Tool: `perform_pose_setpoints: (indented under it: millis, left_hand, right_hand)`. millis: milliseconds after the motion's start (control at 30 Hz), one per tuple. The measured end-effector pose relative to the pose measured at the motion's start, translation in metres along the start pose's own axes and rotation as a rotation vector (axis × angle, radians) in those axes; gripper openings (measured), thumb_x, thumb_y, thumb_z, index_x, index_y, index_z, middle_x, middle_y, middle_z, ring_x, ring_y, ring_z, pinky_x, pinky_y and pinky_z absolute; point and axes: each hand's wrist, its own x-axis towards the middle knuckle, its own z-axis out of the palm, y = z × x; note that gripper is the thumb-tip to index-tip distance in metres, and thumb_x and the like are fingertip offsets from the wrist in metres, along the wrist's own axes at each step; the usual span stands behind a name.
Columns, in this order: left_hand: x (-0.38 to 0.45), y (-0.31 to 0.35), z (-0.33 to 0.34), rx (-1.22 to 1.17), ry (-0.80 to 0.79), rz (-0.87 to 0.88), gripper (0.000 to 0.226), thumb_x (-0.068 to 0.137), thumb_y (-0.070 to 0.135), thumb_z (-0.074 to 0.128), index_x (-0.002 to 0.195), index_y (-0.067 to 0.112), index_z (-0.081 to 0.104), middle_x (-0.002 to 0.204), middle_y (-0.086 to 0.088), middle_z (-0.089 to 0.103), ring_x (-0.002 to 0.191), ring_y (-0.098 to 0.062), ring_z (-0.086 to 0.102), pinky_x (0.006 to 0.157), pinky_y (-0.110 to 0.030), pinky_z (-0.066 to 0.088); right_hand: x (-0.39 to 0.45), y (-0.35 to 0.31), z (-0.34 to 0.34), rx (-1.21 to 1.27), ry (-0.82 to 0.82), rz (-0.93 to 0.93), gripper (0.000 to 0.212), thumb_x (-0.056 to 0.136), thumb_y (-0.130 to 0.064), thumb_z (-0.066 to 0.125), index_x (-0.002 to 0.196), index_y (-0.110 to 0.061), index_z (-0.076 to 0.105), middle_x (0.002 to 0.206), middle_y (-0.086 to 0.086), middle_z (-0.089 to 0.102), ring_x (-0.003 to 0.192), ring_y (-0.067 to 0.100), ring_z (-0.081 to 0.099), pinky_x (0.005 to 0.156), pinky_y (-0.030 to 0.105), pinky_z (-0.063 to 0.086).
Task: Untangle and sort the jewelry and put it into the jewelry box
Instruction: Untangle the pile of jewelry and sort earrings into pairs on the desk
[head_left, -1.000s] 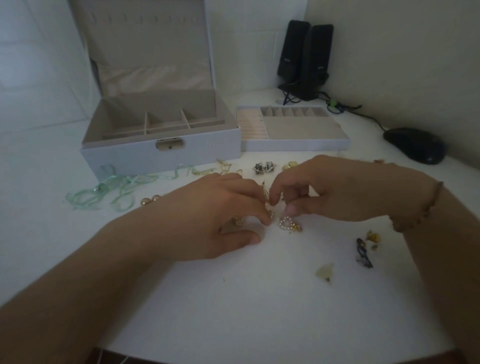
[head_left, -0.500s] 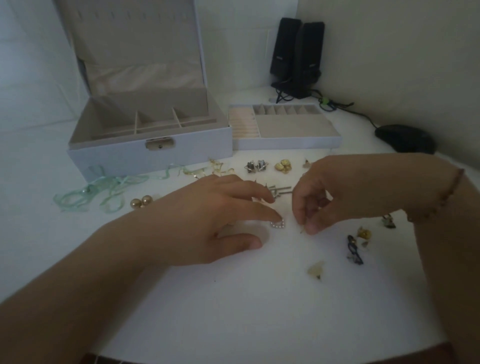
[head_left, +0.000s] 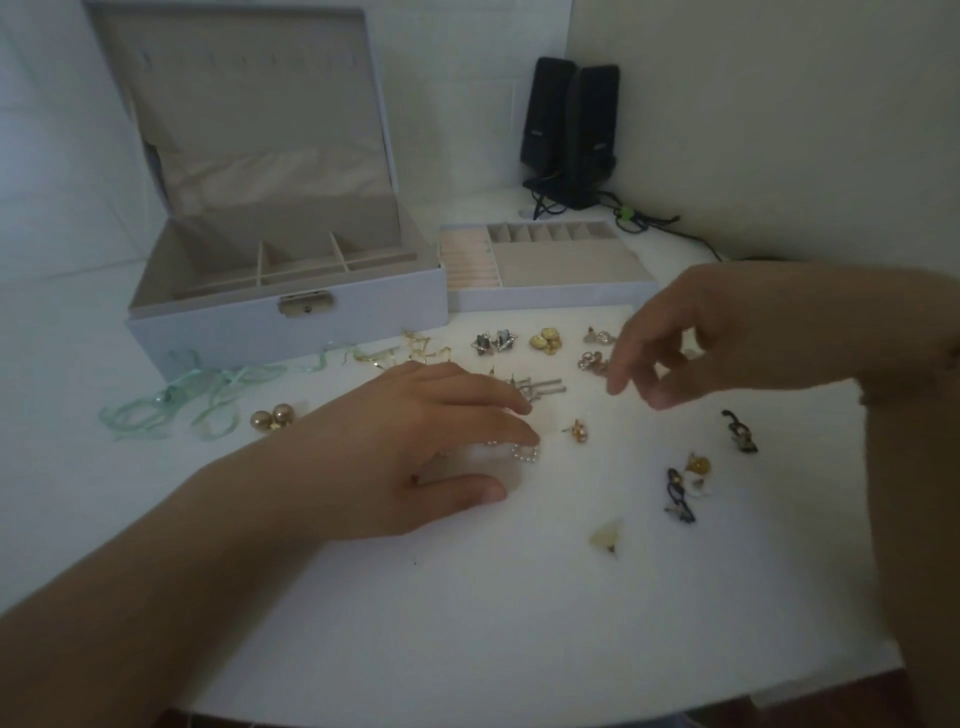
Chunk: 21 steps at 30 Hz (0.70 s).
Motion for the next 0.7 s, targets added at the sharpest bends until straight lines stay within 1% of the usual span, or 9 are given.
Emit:
perform_pose_setpoints:
  millis: [67, 100, 200, 333, 433, 500, 600, 633, 700]
  left_hand:
    - [0.001, 0.001, 0.001, 0.023, -0.013, 0.017, 0.037, 0.093, 0.048, 0.055, 0.125, 0.029, 0.062, 0.139, 0.011, 0.052, 0.123, -0.010, 0.052, 0.097, -0.041, 0.044]
    - [0.001, 0.002, 0.001, 0.033, -0.011, 0.023, 0.036, 0.093, 0.048, 0.054, 0.124, 0.029, 0.063, 0.139, 0.011, 0.052, 0.123, -0.010, 0.052, 0.097, -0.042, 0.043]
    - [0.003, 0.002, -0.001, 0.042, 0.058, 0.039, 0.031, 0.093, 0.043, 0.058, 0.117, 0.026, 0.067, 0.132, 0.009, 0.056, 0.118, -0.012, 0.055, 0.094, -0.041, 0.044]
    - [0.007, 0.007, -0.005, 0.049, 0.217, 0.012, 0.023, 0.092, 0.034, 0.063, 0.109, 0.020, 0.071, 0.114, 0.007, 0.065, 0.106, -0.016, 0.060, 0.085, -0.044, 0.046]
    - [0.015, 0.017, -0.011, 0.102, 0.212, -0.069, 0.023, 0.089, 0.038, 0.063, 0.106, 0.024, 0.071, 0.104, 0.011, 0.068, 0.099, -0.016, 0.060, 0.082, -0.044, 0.048]
    - [0.026, 0.028, -0.017, 0.127, 0.136, -0.176, 0.028, 0.087, 0.048, 0.060, 0.107, 0.031, 0.069, 0.102, 0.016, 0.066, 0.097, -0.012, 0.059, 0.084, -0.041, 0.049]
    - [0.047, 0.038, -0.020, 0.166, -0.030, -0.352, 0.033, 0.087, 0.056, 0.058, 0.114, 0.039, 0.061, 0.104, 0.020, 0.061, 0.098, -0.004, 0.054, 0.089, -0.028, 0.046]
    - [0.054, 0.040, -0.018, 0.149, -0.058, -0.398, 0.034, 0.086, 0.057, 0.058, 0.114, 0.039, 0.061, 0.103, 0.020, 0.061, 0.096, -0.004, 0.053, 0.087, -0.026, 0.045]
    - [0.063, 0.041, -0.011, 0.130, -0.042, -0.443, 0.036, 0.083, 0.060, 0.059, 0.110, 0.037, 0.063, 0.099, 0.019, 0.061, 0.090, -0.005, 0.053, 0.085, -0.028, 0.046]
  right_hand:
    - [-0.012, 0.003, 0.002, -0.015, -0.100, 0.017, 0.024, 0.077, -0.033, 0.073, 0.093, -0.049, 0.065, 0.087, -0.022, 0.066, 0.078, 0.005, 0.057, 0.067, 0.011, 0.044]
    - [-0.015, 0.004, 0.006, -0.033, -0.128, 0.024, 0.025, 0.076, -0.033, 0.074, 0.094, -0.048, 0.064, 0.090, -0.022, 0.066, 0.080, 0.006, 0.057, 0.070, 0.013, 0.045]
    - [-0.019, 0.011, 0.020, -0.046, -0.160, 0.062, 0.022, 0.075, -0.032, 0.076, 0.090, -0.043, 0.065, 0.094, -0.020, 0.065, 0.085, 0.007, 0.055, 0.085, 0.030, 0.048]
    - [-0.019, 0.019, 0.028, -0.006, -0.134, 0.066, 0.018, 0.073, -0.036, 0.077, 0.086, -0.042, 0.067, 0.089, -0.016, 0.067, 0.083, 0.011, 0.057, 0.083, 0.036, 0.049]
    - [-0.016, 0.025, 0.029, -0.001, -0.102, 0.076, 0.012, 0.075, -0.038, 0.075, 0.083, -0.044, 0.066, 0.086, -0.008, 0.067, 0.081, 0.017, 0.058, 0.082, 0.041, 0.049]
    - [-0.012, 0.026, 0.027, -0.018, -0.076, 0.062, 0.010, 0.076, -0.037, 0.074, 0.080, -0.043, 0.067, 0.083, -0.011, 0.067, 0.079, 0.015, 0.057, 0.080, 0.038, 0.048]
    - [0.000, 0.021, 0.018, -0.029, -0.023, 0.049, 0.008, 0.076, -0.032, 0.074, 0.075, -0.037, 0.068, 0.081, -0.018, 0.067, 0.077, 0.007, 0.057, 0.076, 0.026, 0.047]
    - [0.005, 0.018, 0.013, -0.021, 0.017, 0.031, 0.008, 0.076, -0.030, 0.075, 0.074, -0.035, 0.069, 0.080, -0.020, 0.067, 0.077, 0.004, 0.058, 0.074, 0.021, 0.045]
    - [0.014, 0.012, 0.007, 0.007, 0.117, -0.019, 0.007, 0.077, -0.027, 0.075, 0.076, -0.032, 0.070, 0.081, -0.017, 0.069, 0.075, 0.000, 0.059, 0.067, 0.012, 0.043]
